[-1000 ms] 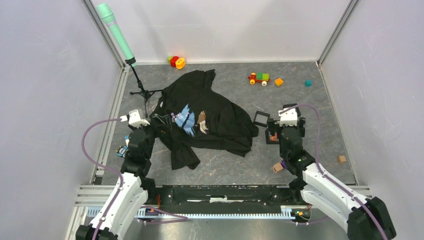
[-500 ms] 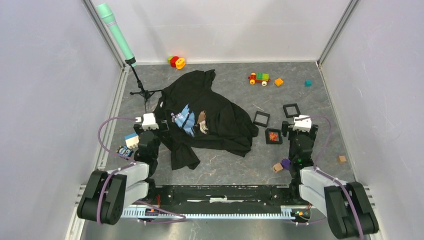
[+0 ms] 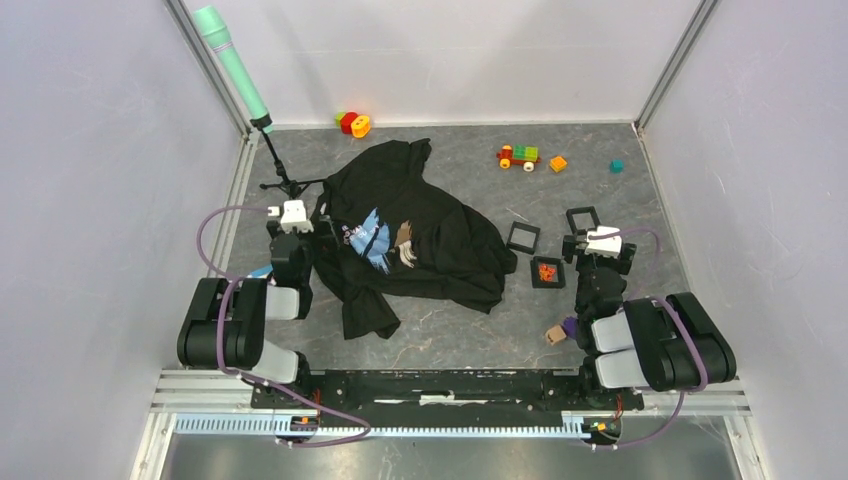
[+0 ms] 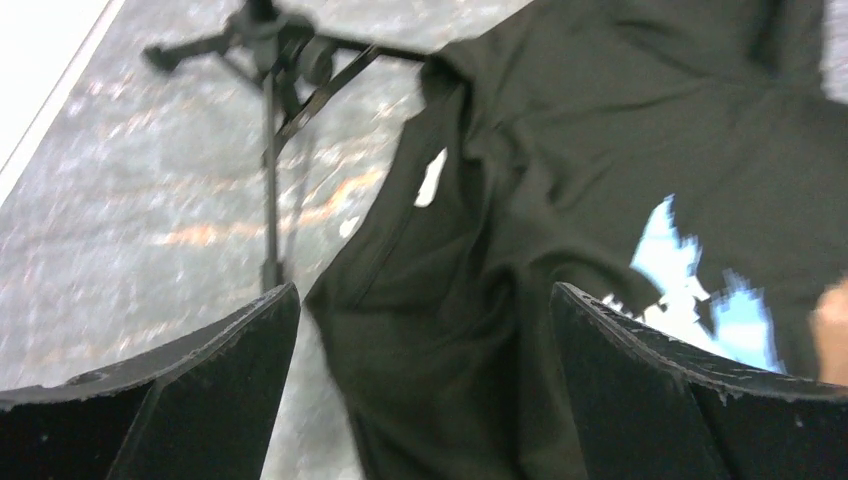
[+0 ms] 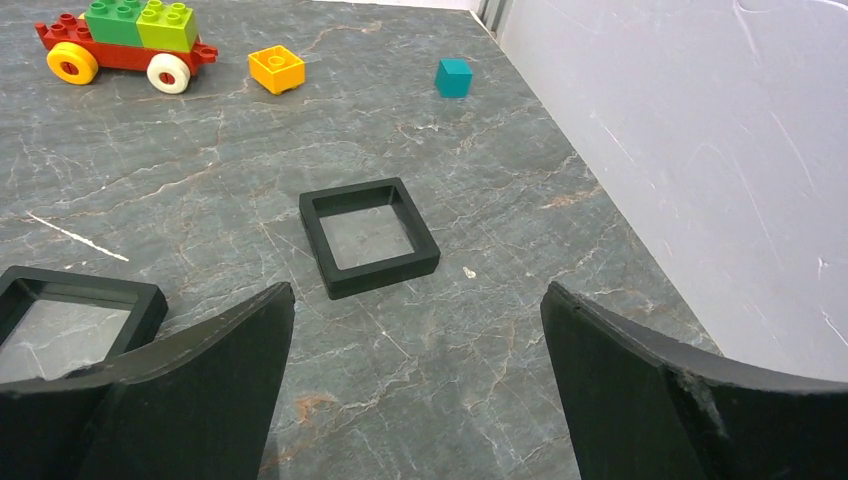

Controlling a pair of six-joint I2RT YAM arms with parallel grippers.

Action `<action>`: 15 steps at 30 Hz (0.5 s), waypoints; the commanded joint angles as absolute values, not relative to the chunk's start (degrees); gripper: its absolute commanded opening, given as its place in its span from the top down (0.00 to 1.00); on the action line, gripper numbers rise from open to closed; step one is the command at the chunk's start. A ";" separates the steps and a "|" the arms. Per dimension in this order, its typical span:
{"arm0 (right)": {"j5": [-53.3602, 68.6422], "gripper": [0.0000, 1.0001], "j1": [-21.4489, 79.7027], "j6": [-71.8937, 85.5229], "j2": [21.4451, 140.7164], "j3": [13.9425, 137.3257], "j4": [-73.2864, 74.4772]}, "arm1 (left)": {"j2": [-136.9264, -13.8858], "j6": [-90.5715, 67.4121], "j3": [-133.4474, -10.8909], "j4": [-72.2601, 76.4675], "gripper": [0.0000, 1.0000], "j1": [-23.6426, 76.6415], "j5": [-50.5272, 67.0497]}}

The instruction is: Remove the brooch from the garment

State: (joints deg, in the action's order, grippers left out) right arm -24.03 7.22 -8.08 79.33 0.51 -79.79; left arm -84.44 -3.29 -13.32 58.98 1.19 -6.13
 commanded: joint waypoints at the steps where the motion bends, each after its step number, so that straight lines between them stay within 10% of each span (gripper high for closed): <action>1: -24.19 0.02 7.18 -8.83 79.19 -5.66 -83.22 | -84.52 -0.88 -16.39 58.76 0.00 0.97 1.55; 15: -24.25 0.02 7.16 -8.82 79.20 -5.78 -83.58 | -84.57 -1.27 -16.74 57.90 0.00 1.31 0.22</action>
State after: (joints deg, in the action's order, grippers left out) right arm -24.03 7.22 -8.43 79.33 0.51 -80.09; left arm -84.40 -3.11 -15.88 56.71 1.19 -0.84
